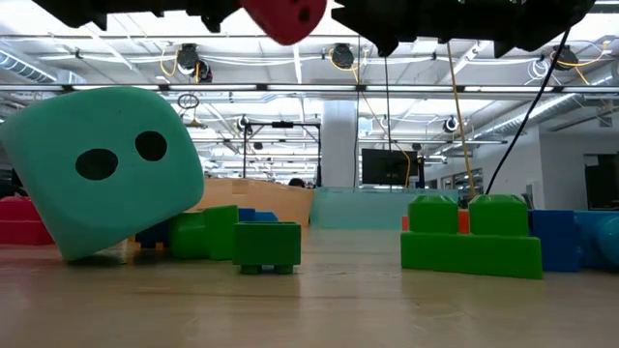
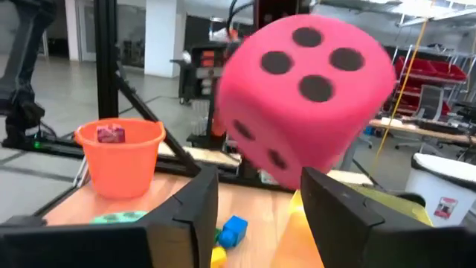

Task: Pick & Place Toys
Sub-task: Put the red dice into the orange bin

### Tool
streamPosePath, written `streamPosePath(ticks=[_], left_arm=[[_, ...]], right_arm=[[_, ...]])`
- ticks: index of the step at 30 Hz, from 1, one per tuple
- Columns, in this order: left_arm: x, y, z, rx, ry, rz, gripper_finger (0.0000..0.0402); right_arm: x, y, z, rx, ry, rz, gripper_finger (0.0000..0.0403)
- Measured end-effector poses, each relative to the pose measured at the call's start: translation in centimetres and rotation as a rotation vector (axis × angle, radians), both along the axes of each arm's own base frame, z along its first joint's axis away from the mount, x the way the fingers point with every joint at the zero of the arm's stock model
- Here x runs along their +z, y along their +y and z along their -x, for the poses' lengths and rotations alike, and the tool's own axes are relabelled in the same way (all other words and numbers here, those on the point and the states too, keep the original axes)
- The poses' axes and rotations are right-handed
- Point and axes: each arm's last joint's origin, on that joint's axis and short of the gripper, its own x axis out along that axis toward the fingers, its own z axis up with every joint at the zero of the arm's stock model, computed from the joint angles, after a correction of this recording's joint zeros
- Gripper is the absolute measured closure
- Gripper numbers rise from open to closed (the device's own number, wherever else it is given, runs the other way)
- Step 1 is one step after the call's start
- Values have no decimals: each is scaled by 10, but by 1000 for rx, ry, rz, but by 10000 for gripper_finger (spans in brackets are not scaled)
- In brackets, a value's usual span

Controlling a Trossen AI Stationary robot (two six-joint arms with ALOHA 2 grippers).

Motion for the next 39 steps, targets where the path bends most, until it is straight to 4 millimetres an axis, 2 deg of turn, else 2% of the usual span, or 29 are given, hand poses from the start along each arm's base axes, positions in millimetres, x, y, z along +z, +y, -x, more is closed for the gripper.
streamPosePath(ticks=[7,14,20,25,32,34,39], left_arm=[[-7,29,7,322,125,8,247],[-52,73,-11,520,342,78,247],[-97,103,-22,749,526,57,249],[-123,116,-30,789,573,49,249],[-142,123,-34,866,642,-54,249],[-144,123,-35,891,641,-52,217],[-144,119,-36,912,623,-25,52]], right_arm=[[1,0,0,7,-3,2,241],[-1,0,0,9,9,5,247],[-4,0,0,9,43,6,248],[-4,0,0,9,42,6,248],[-4,0,0,9,44,6,248],[-5,0,0,9,46,6,248],[-5,0,0,9,51,6,248]])
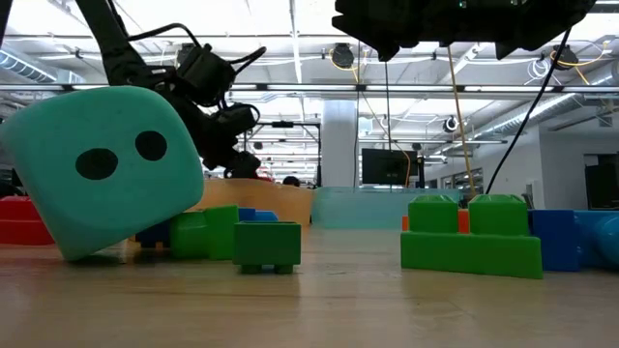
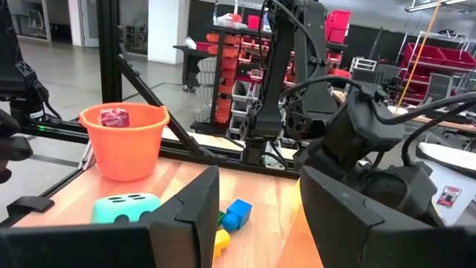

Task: Pick & Place Toys
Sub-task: Put the red dice into the orange bin, then put the blue dice into the orange bin

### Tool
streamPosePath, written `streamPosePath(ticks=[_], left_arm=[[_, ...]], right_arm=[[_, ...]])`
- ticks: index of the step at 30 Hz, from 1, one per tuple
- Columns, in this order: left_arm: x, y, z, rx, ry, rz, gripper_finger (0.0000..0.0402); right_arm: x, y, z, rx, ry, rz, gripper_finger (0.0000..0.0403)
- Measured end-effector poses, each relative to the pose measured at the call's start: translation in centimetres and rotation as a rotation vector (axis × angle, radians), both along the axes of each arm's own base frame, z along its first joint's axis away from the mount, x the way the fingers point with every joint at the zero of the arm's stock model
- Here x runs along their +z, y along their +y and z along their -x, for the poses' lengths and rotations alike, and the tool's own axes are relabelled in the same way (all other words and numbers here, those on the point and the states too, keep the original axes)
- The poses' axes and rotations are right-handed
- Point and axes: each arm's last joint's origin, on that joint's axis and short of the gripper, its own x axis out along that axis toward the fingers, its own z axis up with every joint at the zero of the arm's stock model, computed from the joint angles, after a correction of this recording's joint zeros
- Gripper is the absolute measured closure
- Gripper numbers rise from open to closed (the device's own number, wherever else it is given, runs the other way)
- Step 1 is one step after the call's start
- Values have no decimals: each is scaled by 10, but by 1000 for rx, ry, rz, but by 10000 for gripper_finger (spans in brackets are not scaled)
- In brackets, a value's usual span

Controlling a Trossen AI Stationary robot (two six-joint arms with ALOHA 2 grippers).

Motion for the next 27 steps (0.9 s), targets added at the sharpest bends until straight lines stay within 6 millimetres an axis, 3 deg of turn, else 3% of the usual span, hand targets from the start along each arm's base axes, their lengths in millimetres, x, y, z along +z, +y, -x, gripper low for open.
streamPosePath(ticks=[3,9,16,21,27], left_arm=[[5,-6,-2,-22,-20,-6,19],[35,-27,2,-64,-74,-50,82],[90,-88,25,-256,-243,11,115],[111,-130,53,-433,-382,259,105],[134,-181,61,-759,-278,531,55]], right_arm=[[0,0,0,0,2,0,248],[0,0,0,0,4,0,248],[0,2,0,9,7,-48,248],[0,5,0,25,8,-52,248],[0,7,0,30,8,-50,248]])
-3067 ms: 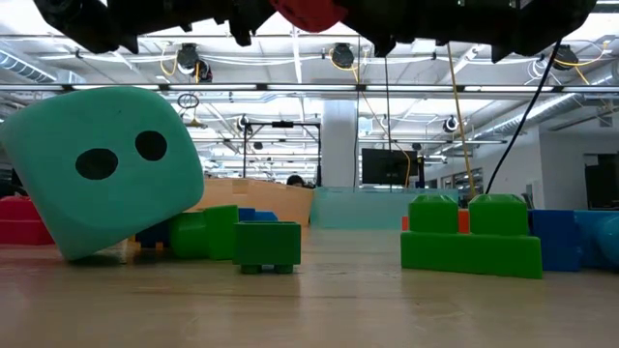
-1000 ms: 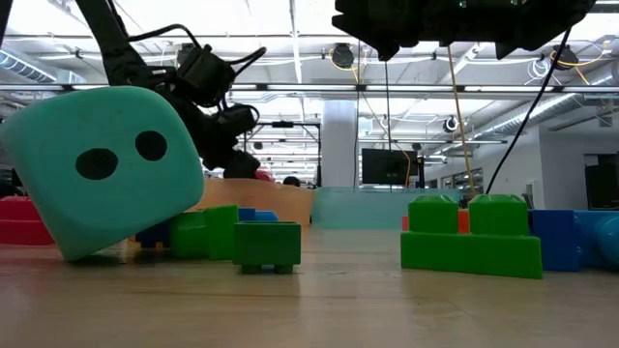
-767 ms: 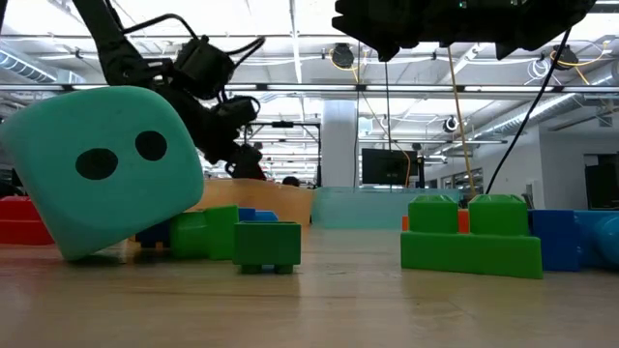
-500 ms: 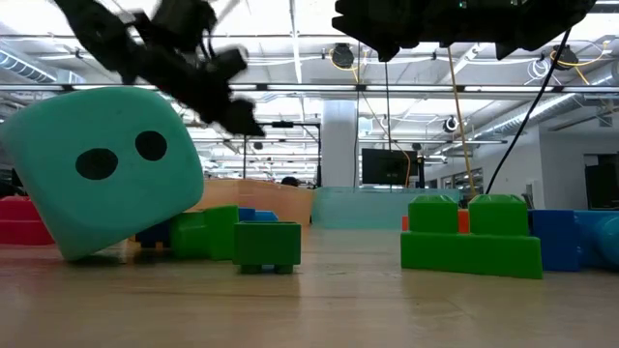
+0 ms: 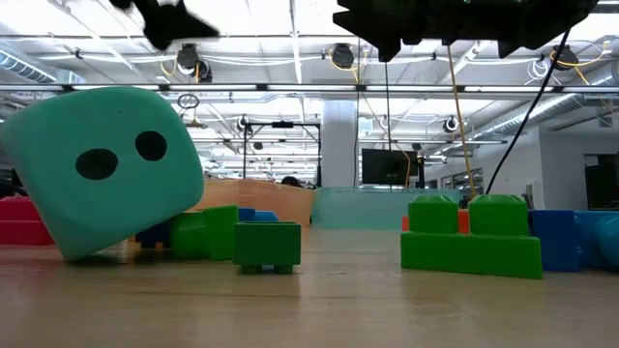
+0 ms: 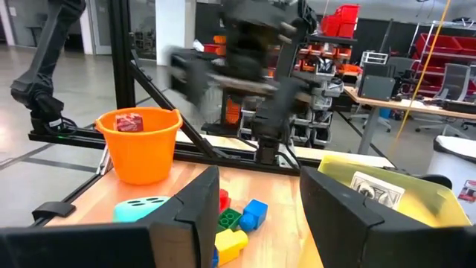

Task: Pick & Place Toys
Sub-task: Put the blue dice into the orange bin

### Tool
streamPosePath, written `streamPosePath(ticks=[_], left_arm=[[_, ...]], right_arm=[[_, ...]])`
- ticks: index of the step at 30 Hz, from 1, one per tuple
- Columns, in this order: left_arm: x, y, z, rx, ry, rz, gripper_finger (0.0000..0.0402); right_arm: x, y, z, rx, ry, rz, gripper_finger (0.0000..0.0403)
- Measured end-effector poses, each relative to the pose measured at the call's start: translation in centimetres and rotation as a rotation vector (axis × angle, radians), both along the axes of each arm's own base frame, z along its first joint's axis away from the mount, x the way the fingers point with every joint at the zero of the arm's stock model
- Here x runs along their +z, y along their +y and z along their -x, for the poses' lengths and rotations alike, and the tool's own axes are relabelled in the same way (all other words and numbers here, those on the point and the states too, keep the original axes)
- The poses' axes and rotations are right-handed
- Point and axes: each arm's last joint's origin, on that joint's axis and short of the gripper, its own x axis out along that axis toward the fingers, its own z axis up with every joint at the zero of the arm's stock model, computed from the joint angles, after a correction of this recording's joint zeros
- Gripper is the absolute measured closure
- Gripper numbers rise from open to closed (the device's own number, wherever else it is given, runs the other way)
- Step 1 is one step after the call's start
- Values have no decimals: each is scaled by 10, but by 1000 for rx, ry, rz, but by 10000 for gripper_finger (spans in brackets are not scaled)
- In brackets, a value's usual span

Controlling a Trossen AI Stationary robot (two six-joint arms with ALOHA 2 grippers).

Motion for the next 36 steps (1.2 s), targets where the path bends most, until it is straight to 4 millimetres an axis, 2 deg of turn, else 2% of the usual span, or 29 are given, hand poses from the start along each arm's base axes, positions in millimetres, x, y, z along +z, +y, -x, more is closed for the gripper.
streamPosePath(ticks=[4,9,12,16,20,23,26,36], left_arm=[[10,-37,-2,-220,100,-78,34],[-3,-63,7,-361,248,-110,28],[-13,-74,14,-360,357,-37,31],[-23,-86,10,-216,391,97,29],[-36,-87,8,-70,486,206,26],[-51,-80,7,34,604,208,25],[-56,-73,5,95,639,188,25],[-83,-61,-10,-60,548,251,25]], right_arm=[[0,0,0,0,0,-2,248],[0,3,0,10,3,-24,248],[0,7,1,26,1,-9,248],[1,14,1,48,-8,1,248],[1,19,2,66,-15,7,248],[2,21,2,73,-20,21,248],[2,22,2,76,-25,23,248],[2,22,2,77,-21,23,248]])
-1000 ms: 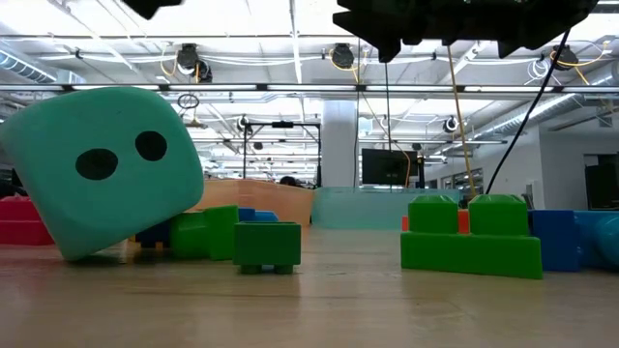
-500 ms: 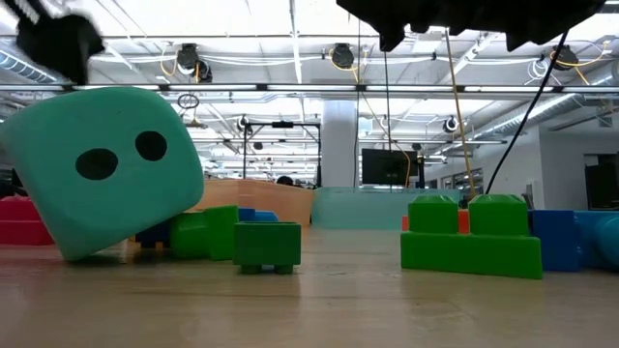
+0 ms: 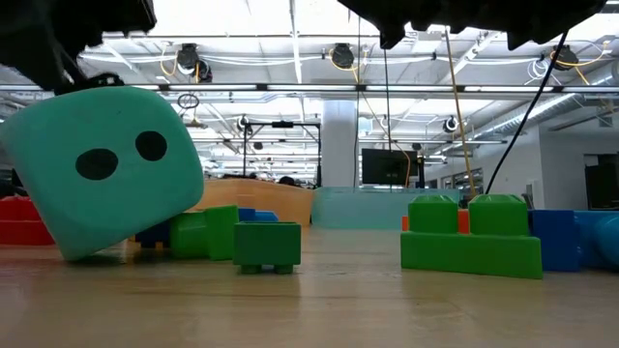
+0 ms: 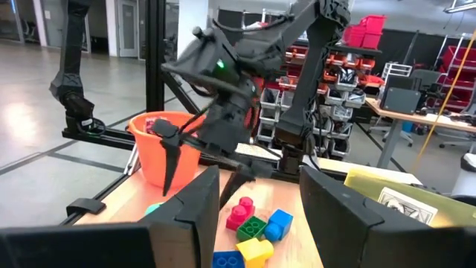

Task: Pick & Place Toys
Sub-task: Put the blue dice into the orange bin

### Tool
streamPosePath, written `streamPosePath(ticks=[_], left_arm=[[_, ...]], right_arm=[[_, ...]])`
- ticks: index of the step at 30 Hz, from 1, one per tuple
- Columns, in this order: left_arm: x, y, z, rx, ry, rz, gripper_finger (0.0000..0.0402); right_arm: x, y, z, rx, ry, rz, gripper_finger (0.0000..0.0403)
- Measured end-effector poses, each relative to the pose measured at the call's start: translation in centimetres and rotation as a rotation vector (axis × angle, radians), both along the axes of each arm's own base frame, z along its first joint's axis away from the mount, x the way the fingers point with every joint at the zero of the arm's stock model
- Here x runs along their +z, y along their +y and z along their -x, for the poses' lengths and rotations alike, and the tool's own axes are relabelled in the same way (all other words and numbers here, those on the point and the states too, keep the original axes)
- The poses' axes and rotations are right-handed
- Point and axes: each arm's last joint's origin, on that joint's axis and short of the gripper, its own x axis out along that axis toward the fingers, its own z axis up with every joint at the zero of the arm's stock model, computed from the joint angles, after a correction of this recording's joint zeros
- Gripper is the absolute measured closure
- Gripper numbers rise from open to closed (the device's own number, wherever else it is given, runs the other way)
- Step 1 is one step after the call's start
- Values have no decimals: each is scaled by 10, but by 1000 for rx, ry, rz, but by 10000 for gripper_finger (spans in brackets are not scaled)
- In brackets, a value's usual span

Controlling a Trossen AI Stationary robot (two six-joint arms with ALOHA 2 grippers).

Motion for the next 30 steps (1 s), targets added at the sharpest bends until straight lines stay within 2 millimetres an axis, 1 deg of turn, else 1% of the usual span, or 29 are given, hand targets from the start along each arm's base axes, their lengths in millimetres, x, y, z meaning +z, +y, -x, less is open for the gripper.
streamPosePath(ticks=[3,6,9,14,16,21,23,25,30], left_arm=[[-12,8,0,22,6,27,25],[-20,13,-2,52,-23,65,25],[-23,15,-4,42,-45,82,25],[-26,14,-10,-24,-59,119,25],[-28,14,-12,-38,-66,110,25],[-36,16,-18,-21,-57,93,31],[-40,17,-21,-16,-54,95,45],[-41,17,-23,-17,-57,104,69],[-41,18,-26,-23,-70,123,148]], right_arm=[[0,0,0,0,2,0,248],[-1,0,0,0,9,1,248],[-1,0,0,0,12,1,248],[-2,0,0,0,16,2,248],[-2,0,0,0,18,2,248],[-2,0,0,0,21,3,248],[-2,0,0,0,22,3,248],[-2,0,0,0,22,3,248],[-2,0,0,0,22,3,248]])
